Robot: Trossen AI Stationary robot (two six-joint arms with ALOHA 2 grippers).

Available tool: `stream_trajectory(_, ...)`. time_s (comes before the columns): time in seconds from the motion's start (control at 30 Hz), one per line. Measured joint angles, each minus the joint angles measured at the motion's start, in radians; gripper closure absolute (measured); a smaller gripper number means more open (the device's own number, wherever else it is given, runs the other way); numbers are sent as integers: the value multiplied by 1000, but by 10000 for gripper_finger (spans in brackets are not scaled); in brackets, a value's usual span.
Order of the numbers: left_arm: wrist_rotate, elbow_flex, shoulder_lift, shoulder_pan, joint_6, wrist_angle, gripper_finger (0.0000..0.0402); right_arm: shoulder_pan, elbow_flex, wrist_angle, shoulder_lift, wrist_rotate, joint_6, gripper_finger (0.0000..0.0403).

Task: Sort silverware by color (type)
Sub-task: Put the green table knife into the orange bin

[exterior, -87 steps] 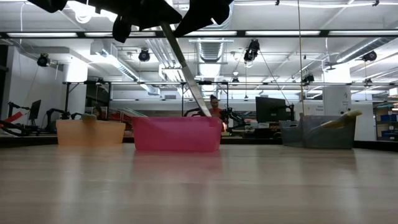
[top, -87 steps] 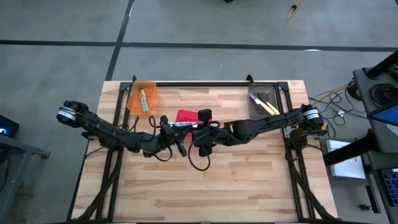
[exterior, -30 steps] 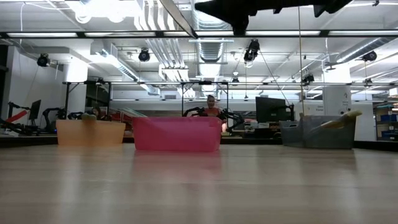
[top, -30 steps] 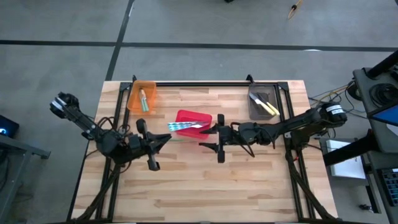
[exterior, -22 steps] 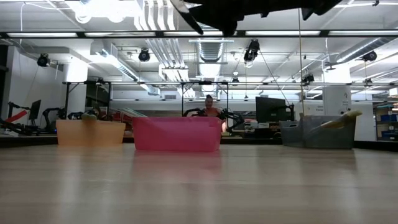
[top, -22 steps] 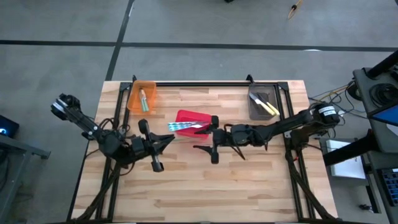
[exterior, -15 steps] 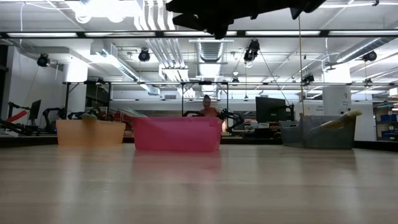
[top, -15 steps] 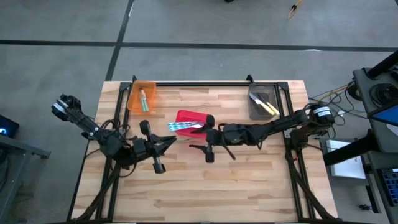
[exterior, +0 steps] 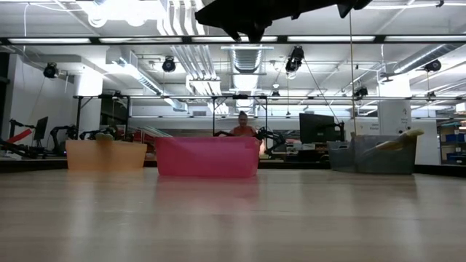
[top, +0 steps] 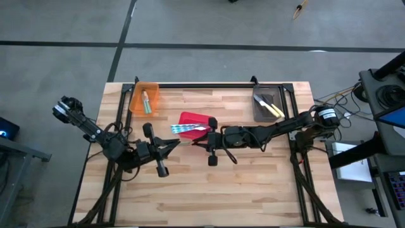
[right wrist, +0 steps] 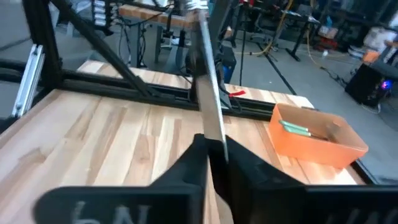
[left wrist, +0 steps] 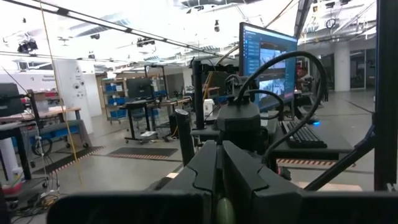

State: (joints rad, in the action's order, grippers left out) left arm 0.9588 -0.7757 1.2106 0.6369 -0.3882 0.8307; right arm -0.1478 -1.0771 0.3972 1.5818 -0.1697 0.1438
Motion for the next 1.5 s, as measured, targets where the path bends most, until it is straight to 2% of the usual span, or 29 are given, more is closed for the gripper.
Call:
stream_trajectory(0.23,4,0,0,0,8,-38,396,-1,1,-36,-5,4,12,393)
stream_trajectory(0.37,73,1,0,0,15,-53,379,0,1,-78,-15,-7,6,395)
stream_trajectory(0.53,175,1,0,0,17,-97,347,5,2,-159,-40,-9,-9,395)
stream_trajectory(0.83,291,2,-1,-2,61,-238,268,29,2,-388,-112,-16,-89,395)
stream_trajectory(0.97,270,2,0,-7,115,-347,240,33,2,-421,-130,-17,-126,395)
stream_trajectory(1.17,150,2,72,-84,322,-501,228,41,-59,-472,-117,-47,-204,394)
stream_trajectory(1.33,124,2,197,-153,360,-492,228,37,-139,-533,-62,-40,-196,394)
stream_trajectory(1.5,121,-5,270,-156,357,-492,228,37,-178,-639,-46,-40,-189,394)
